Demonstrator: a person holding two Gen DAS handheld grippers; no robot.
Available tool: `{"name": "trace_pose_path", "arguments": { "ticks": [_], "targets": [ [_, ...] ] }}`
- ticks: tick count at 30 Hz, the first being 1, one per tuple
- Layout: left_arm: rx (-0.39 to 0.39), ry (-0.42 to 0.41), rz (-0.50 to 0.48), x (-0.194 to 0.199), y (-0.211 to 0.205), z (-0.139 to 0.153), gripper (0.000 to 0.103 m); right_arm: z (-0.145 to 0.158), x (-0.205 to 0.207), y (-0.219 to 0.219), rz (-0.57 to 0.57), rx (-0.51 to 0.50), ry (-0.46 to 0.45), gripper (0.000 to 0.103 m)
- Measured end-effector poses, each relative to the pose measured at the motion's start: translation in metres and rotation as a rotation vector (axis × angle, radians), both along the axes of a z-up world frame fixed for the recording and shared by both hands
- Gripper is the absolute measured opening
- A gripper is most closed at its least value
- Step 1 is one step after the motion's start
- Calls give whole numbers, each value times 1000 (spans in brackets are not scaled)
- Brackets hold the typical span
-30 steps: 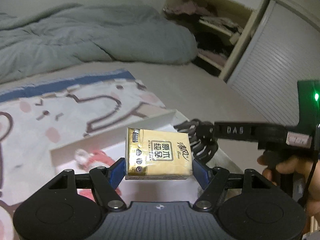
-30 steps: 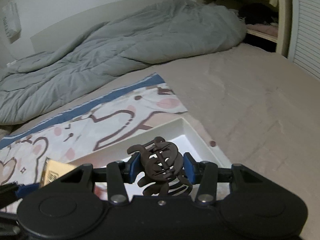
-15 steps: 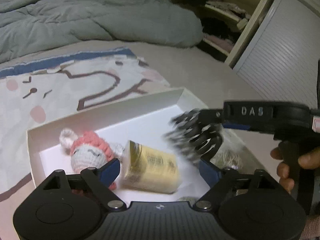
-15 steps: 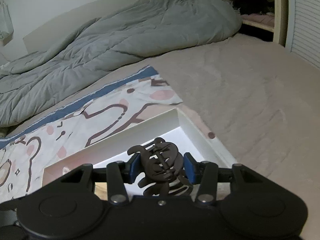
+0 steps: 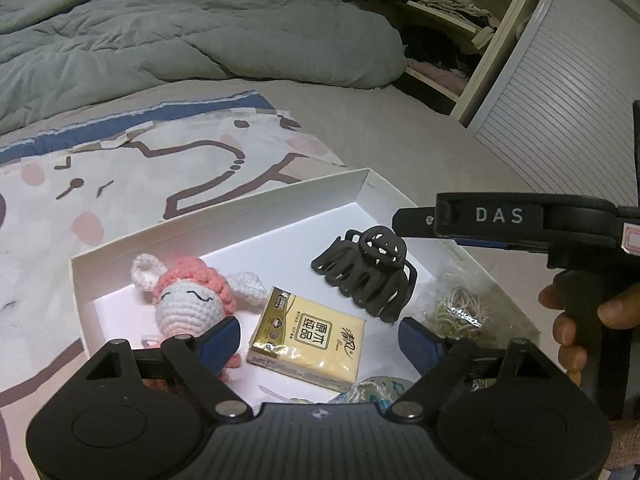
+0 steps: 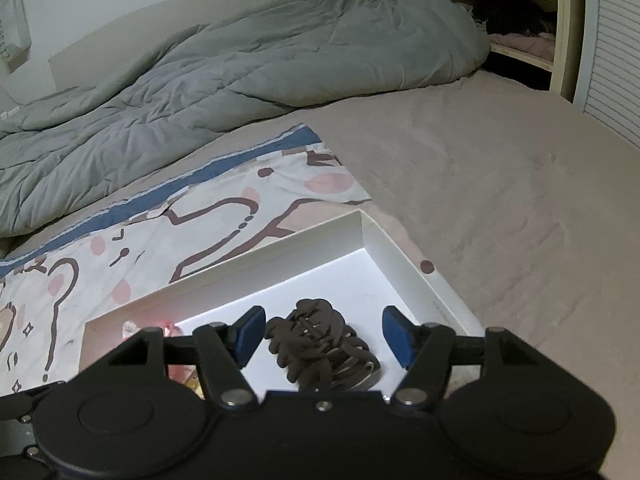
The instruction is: Organize objects
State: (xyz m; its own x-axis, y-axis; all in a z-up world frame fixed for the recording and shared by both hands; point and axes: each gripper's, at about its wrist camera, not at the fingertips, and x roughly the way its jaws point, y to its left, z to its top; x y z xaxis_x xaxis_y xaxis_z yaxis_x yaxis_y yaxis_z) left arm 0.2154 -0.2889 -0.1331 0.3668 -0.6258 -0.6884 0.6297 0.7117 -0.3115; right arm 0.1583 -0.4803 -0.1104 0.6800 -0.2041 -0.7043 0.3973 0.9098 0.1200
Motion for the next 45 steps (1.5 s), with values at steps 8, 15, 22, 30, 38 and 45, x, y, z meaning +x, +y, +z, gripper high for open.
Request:
{"name": "trace_pose_path", "arguments": {
  "ticks": [8,15,22,30,38,45],
  "targets": [
    [1,-29,26,-9,16,22,87,16,-16,6,10,-12,-36,77],
    [4,-57,54,-22,33,46,87,35,-30,15,34,-25,-68,85],
    [7,-82,104,-36,62,69,100,58,-43,29,69,-68,-85,95],
    [-8,-134,164,-49,96,101,103,84,-69,54,119,-116,-108,103],
    [17,-181,204,-67,122,122,103,102,-100,76,147,-131,-159,103],
    [75,-223,258,-87,141,129,103,112,-125,92,156,-142,-175,103]
  ]
}}
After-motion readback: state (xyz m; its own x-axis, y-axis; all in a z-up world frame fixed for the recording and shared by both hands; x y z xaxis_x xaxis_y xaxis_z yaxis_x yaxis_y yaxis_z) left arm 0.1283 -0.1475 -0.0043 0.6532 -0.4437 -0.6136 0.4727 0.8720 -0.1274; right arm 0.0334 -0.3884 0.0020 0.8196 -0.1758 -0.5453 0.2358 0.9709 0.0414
